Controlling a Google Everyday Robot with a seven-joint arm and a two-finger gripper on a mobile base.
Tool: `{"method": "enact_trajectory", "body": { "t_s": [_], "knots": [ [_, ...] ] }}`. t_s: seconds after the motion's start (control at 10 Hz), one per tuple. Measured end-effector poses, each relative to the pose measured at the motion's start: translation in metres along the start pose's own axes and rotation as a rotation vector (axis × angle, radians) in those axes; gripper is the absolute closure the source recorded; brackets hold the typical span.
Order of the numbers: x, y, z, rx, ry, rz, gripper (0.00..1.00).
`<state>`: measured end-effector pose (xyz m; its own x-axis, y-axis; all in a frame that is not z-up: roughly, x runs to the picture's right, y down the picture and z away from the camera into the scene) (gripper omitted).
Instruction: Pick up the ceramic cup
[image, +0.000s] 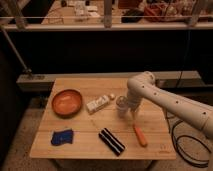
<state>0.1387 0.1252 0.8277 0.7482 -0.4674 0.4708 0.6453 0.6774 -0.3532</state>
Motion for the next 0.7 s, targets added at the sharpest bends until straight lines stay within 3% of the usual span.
{"method": "enact_trajectory", "body": {
  "t_s": [0.7],
  "knots": [
    [-0.0036, 0.0000, 0.0032, -0.008, -0.011, 0.001, 0.20]
  ]
}}
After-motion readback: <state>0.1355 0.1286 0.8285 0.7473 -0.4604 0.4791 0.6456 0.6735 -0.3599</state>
